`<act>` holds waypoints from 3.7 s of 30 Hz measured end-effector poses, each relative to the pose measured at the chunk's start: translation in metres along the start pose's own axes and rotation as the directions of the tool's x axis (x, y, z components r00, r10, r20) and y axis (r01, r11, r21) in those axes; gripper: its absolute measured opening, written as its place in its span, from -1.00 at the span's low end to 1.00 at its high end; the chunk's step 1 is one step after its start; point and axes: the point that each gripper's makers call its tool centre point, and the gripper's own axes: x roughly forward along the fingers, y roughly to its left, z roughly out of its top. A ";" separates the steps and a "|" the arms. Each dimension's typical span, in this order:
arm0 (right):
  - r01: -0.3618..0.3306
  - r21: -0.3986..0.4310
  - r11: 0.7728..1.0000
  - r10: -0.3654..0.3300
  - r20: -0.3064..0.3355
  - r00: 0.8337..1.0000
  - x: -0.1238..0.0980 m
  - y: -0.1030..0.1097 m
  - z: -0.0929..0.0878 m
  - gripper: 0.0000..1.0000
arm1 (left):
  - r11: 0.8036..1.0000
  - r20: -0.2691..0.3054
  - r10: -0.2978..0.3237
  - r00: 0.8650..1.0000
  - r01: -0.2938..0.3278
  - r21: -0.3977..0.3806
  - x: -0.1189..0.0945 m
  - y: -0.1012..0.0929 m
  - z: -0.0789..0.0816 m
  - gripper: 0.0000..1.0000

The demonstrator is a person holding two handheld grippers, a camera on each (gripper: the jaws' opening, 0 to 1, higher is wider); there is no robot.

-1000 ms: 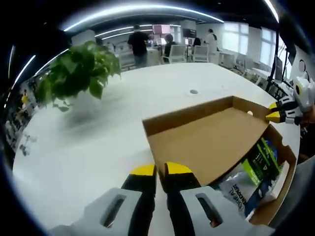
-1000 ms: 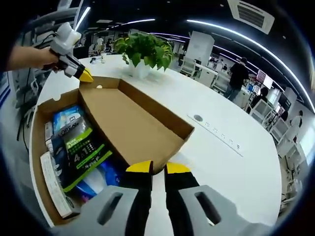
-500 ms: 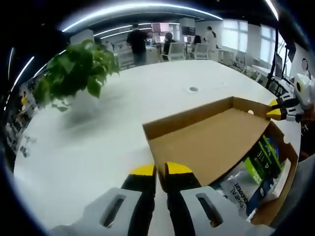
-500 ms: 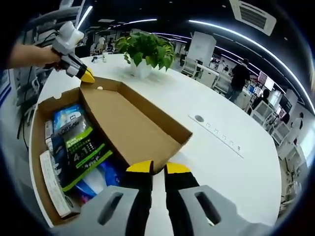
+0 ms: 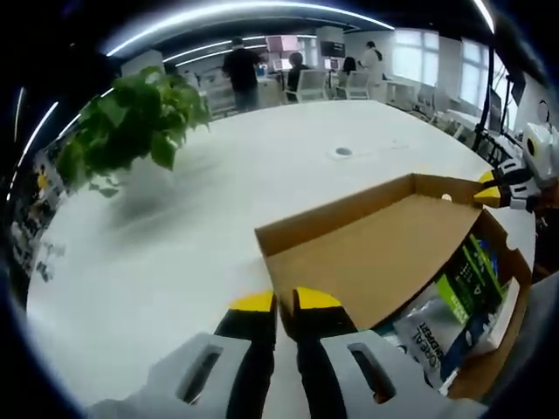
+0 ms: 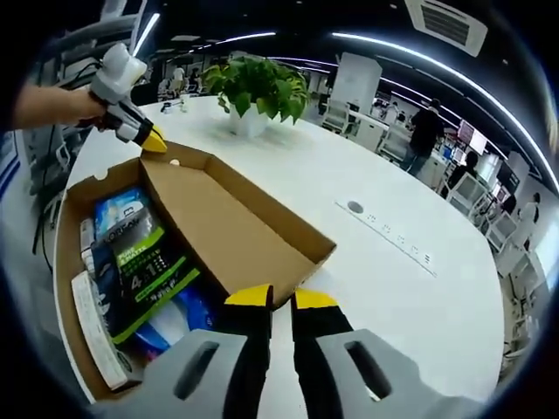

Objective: Operate the shoe box by opening the lid, removing the specified soft item, and placing it in the target area until the item is outside and the box remains undamaged.

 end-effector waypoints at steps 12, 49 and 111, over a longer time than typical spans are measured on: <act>0.009 -0.004 1.000 -0.010 -0.019 1.000 -0.001 -0.001 -0.003 -0.83 | 1.000 -0.006 0.009 1.000 -0.008 0.026 -0.001 -0.001 0.002 -0.89; -0.101 0.158 0.982 0.108 -0.032 0.994 -0.044 0.044 -0.006 -0.64 | 0.999 0.036 0.029 0.999 -0.028 -0.025 -0.061 -0.021 -0.013 -0.67; -0.241 0.177 0.954 0.274 -0.197 0.941 0.008 0.112 -0.034 -0.83 | 0.969 -0.179 -0.242 0.954 0.230 -0.088 -0.043 -0.132 -0.094 -0.55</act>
